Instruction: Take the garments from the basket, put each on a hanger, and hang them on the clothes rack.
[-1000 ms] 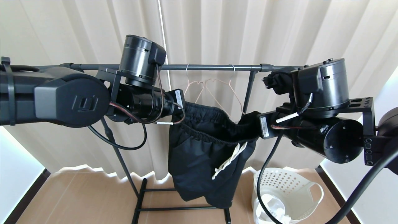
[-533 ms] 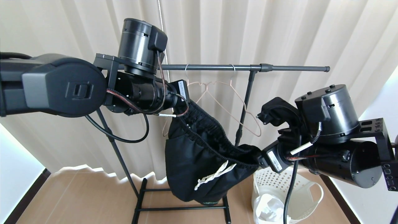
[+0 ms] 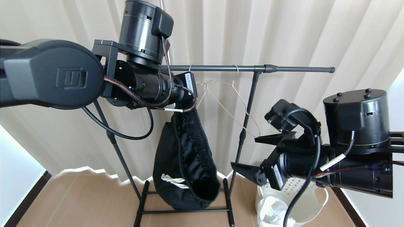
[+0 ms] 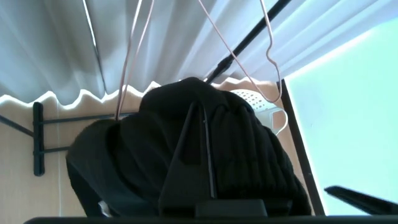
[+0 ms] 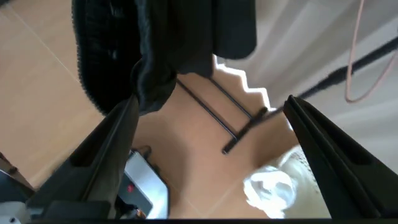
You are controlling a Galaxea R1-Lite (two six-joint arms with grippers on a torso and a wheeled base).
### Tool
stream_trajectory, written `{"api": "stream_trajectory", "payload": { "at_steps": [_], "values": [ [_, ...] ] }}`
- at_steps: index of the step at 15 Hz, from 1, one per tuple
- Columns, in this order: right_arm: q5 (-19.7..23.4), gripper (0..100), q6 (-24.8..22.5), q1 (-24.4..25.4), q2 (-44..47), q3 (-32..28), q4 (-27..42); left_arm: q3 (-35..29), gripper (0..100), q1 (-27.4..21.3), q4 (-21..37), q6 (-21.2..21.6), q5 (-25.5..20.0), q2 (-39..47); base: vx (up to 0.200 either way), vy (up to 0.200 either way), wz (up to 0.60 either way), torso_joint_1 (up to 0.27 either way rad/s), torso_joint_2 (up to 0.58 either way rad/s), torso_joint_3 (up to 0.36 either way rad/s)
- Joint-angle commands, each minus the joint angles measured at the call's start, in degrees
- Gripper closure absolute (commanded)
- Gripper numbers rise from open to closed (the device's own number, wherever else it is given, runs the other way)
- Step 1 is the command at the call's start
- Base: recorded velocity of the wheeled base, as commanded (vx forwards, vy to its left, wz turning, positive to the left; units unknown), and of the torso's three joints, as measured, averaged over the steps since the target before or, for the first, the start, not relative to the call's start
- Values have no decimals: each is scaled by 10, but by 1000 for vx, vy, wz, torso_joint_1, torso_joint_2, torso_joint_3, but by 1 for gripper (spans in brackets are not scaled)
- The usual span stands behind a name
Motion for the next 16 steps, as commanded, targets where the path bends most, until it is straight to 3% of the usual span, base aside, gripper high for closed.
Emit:
{"api": "stream_trajectory", "payload": {
  "at_steps": [1,3,7,14,15,16],
  "values": [
    [3,0,44,20,17,6,-37,2,100,-5,0,0,0,-4,0,0,0,0,0,0],
    [0,0,81,41,37,3,-76,3,100,-6,1,0,2,-4,0,0,0,0,0,0],
    [-7,0,81,39,61,6,-88,3,100,-13,1,0,6,-4,0,0,0,0,0,0],
    [-24,0,77,-15,124,-7,-90,5,100,-32,2,5,6,-14,0,0,0,0,0,0],
    [-24,100,77,-16,126,-6,-97,5,100,-34,2,5,6,-14,0,0,0,0,0,0],
    [-24,100,77,-16,129,-3,-111,6,100,-34,2,5,6,-18,0,0,0,0,0,0]
  ]
}}
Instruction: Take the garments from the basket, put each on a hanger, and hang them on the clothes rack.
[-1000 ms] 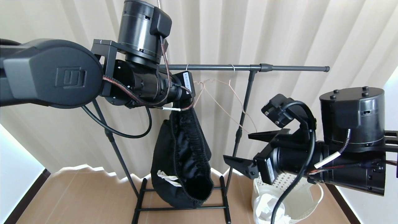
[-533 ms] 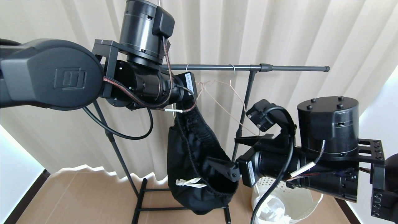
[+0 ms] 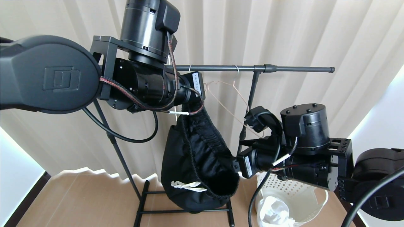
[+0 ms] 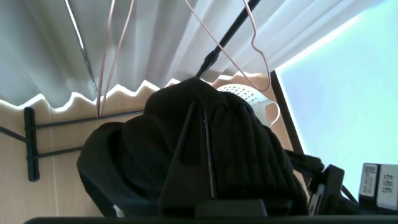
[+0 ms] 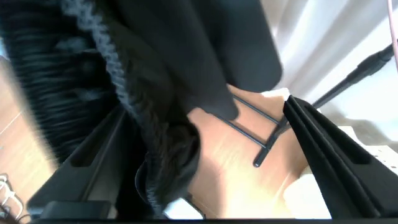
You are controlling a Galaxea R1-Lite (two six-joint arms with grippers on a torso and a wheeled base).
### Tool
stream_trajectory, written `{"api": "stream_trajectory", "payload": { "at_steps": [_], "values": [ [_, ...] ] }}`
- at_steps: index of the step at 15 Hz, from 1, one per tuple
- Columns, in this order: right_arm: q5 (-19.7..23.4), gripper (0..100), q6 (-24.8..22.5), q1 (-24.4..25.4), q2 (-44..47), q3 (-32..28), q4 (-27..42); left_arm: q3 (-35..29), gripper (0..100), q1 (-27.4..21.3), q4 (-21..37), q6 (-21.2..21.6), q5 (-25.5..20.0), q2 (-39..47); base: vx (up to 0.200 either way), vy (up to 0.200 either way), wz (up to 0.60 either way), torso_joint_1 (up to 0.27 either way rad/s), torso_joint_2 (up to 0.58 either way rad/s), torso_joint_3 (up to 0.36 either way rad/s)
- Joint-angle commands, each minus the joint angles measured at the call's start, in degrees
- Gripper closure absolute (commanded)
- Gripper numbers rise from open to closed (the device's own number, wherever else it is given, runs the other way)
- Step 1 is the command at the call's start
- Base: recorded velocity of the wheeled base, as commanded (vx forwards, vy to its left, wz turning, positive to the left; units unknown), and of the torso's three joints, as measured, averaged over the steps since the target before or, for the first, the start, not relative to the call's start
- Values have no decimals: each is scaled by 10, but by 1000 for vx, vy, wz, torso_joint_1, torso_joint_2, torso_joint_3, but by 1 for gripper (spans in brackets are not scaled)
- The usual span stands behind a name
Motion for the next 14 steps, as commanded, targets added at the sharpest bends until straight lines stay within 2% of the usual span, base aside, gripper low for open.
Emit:
{"api": "stream_trajectory", "payload": {
  "at_steps": [1,5,9,12,14],
  "values": [
    [0,100,1,-3,17,2,-6,0,100,-1,2,0,0,-6,0,0,0,0,0,0],
    [-1,100,-2,-24,14,1,-5,1,100,0,20,0,-1,-20,0,0,0,0,0,0],
    [1,100,-3,-93,-22,-28,5,32,100,15,38,1,-4,-34,0,0,0,0,0,0],
    [-4,100,-1,-113,-63,-70,64,73,100,35,41,19,-10,-30,0,0,0,0,0,0],
    [-58,100,9,-113,-87,-100,112,106,100,37,39,49,-24,-25,0,0,0,0,0,0]
  ]
}}
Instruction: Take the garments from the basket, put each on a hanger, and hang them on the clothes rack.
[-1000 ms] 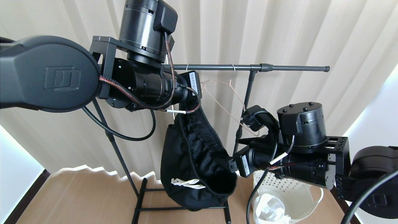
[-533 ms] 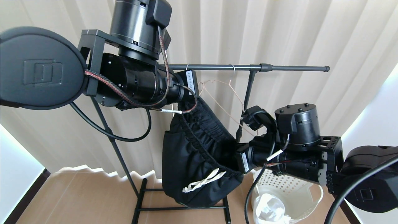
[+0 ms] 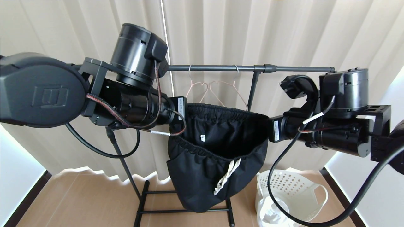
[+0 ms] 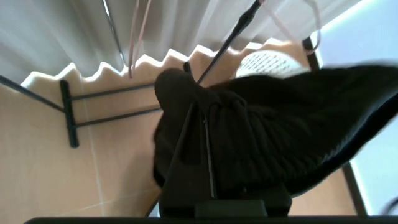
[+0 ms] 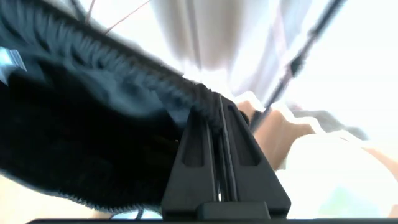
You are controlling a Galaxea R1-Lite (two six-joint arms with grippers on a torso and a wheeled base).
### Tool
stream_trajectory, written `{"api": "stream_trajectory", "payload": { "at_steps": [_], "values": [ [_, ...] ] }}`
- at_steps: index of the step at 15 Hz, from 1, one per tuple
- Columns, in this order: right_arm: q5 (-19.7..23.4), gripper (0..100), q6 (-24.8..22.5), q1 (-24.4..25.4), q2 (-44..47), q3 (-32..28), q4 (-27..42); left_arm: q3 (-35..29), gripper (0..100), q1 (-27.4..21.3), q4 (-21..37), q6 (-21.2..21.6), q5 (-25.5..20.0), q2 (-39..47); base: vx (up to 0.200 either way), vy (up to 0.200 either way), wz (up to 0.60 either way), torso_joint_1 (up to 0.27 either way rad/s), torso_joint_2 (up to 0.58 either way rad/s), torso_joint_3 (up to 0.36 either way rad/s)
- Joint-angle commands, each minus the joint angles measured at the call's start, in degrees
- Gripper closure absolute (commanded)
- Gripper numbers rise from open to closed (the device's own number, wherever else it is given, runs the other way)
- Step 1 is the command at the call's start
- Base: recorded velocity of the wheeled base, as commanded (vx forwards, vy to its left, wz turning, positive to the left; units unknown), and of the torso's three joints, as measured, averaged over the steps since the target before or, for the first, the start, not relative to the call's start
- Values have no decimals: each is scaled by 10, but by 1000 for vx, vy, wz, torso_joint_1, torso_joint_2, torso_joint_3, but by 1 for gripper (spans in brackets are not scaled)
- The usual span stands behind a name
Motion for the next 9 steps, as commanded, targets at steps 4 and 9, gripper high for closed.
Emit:
{"api": "stream_trajectory", "payload": {
  "at_steps": [4,9],
  "values": [
    [-126,100,14,65,-48,-39,37,36,100,12,-2,48,-48,5,0,0,0,0,0,0],
    [-182,100,36,91,-58,-66,40,55,100,13,-26,60,-55,-51,0,0,0,0,0,0]
  ]
}}
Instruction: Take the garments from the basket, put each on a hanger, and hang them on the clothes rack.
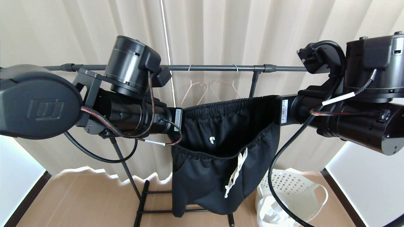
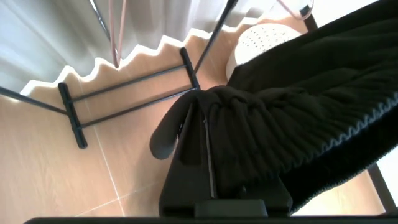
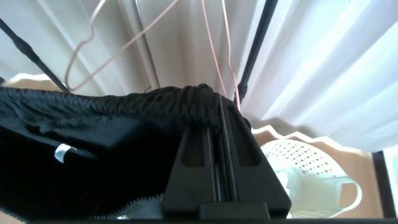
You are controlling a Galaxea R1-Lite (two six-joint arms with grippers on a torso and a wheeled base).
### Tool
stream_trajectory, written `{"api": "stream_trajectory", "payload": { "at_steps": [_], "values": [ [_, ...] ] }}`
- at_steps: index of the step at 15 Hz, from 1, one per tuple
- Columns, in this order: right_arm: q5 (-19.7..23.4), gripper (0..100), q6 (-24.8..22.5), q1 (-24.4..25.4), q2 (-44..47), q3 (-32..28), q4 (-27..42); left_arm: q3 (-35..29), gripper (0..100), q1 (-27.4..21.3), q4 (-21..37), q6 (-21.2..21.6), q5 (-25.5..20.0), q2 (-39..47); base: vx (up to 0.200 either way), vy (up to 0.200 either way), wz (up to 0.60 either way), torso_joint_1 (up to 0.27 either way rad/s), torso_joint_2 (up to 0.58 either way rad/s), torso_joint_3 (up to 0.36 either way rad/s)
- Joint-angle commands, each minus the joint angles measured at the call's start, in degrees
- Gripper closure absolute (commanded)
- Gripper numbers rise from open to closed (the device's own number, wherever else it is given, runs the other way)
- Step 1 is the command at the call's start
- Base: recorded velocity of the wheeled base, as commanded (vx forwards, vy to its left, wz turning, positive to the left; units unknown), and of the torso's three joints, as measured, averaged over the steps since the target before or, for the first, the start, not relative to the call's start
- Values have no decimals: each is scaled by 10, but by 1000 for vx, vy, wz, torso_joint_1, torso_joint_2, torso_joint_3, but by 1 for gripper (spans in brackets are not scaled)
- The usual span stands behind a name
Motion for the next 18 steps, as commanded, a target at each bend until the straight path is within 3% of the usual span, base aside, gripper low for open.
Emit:
{"api": "stream_trajectory", "payload": {
  "at_steps": [1,5,12,15,17,18],
  "values": [
    [-3,100,12,3,-11,-17,-1,8,100,-1,-3,4,0,-45,0,0,0,0,0,0],
    [-4,100,43,3,-28,-22,-36,5,100,1,-53,37,0,-96,0,0,0,0,0,0],
    [-4,100,35,3,-39,-12,-34,6,100,0,-82,36,0,-95,0,0,0,0,0,0],
    [0,100,-52,3,-89,10,46,-42,100,0,-93,38,-6,-42,0,0,0,0,0,0],
    [2,100,-76,8,-122,14,120,-88,100,0,-95,36,-28,-2,0,0,0,0,0,0],
    [2,100,-88,41,-147,13,175,-125,100,0,-95,36,-52,26,0,0,0,0,0,0]
  ]
}}
